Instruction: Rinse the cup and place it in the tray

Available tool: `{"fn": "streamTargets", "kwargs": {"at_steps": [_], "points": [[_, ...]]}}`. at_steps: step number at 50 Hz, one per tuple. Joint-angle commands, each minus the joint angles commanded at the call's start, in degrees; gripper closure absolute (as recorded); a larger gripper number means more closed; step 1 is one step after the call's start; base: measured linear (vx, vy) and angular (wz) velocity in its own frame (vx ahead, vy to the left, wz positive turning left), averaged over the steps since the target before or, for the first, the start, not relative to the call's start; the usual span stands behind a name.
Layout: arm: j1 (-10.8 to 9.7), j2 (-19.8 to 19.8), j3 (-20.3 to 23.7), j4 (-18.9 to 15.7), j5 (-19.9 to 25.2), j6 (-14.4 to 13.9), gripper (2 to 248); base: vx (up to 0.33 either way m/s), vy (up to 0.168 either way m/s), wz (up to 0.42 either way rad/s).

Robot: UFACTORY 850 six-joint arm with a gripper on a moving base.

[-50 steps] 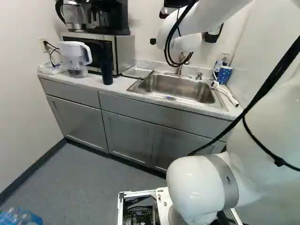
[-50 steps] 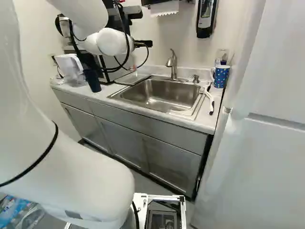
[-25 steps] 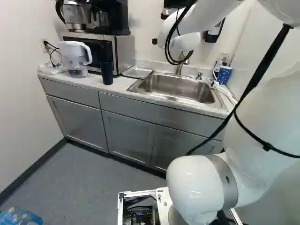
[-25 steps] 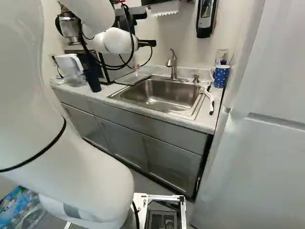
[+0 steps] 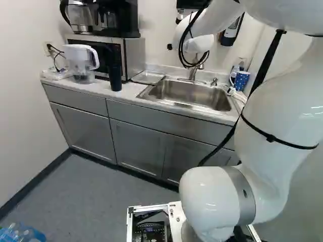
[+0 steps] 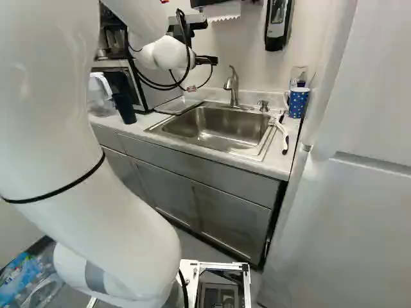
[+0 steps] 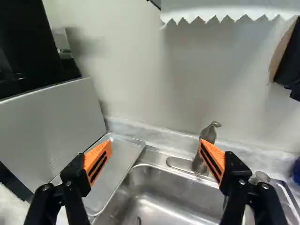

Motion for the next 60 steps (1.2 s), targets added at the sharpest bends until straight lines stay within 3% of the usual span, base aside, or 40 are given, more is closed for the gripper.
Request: {"fn": "streamTargets", "kwargs": {"at_steps": [40, 60], "points": [[-3.49, -11.06, -11.80, 0.96, -8.06, 0.00, 3, 0.000, 0.000, 0.000], [-5.01, -16.59, -18.10, 1.13, -8.19, 0.00, 3, 0.000, 0.000, 0.000]]}}
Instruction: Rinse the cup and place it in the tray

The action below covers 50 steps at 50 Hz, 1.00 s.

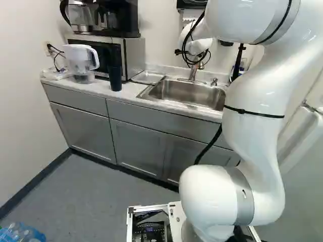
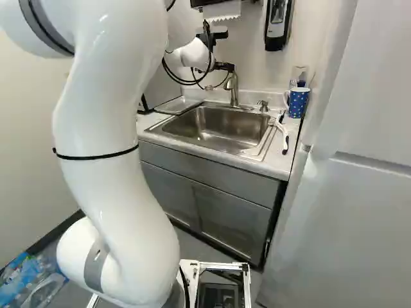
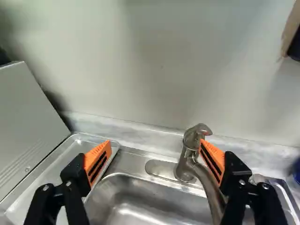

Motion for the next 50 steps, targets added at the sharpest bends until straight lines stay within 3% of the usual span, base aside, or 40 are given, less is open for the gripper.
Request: {"fn": "streamTargets", "kwargs": {"at_steps": [27, 50], "points": [[-0.13, -2.26, -2.65, 0.00, 8.37, 0.00, 3, 0.000, 0.000, 0.000], [-0.34, -0.67, -0.78, 0.00, 8.44, 0.00, 3, 0.000, 0.000, 0.000]]}}
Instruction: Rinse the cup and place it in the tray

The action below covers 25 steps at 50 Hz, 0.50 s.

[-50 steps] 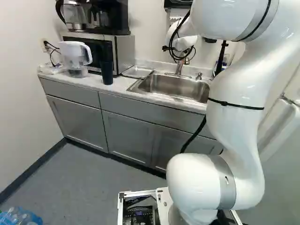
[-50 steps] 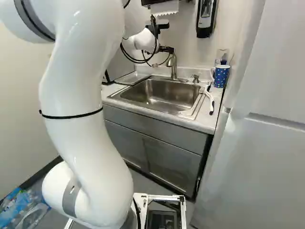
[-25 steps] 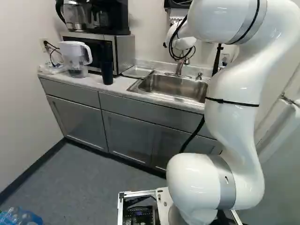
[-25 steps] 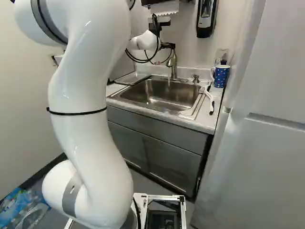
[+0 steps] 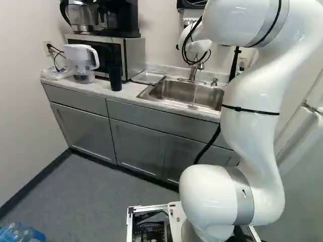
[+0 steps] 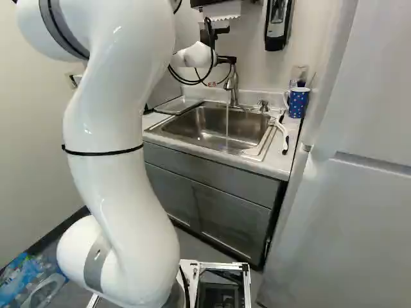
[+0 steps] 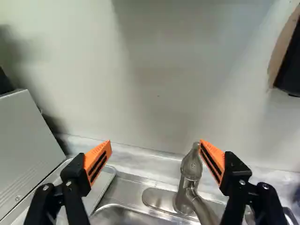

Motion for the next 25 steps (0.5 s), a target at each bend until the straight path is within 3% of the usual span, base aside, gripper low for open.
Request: {"fn": "streamTargets", "kwargs": {"at_steps": [25], "points": [[-1.56, 6.87, 7.83, 0.00, -0.01, 0.00, 3, 0.000, 0.000, 0.000]]}}
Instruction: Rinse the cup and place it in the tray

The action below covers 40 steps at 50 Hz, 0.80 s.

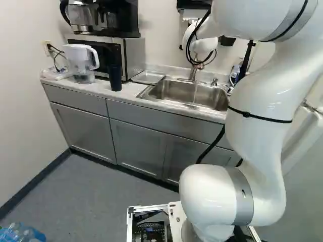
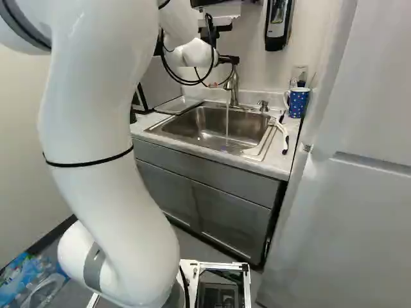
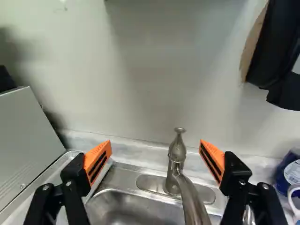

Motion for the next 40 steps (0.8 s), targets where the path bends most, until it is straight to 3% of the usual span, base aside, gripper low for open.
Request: {"fn": "streamTargets", "kwargs": {"at_steps": [40], "points": [[-2.60, 11.21, 11.91, 0.00, -6.61, 0.00, 3, 0.000, 0.000, 0.000]]}}
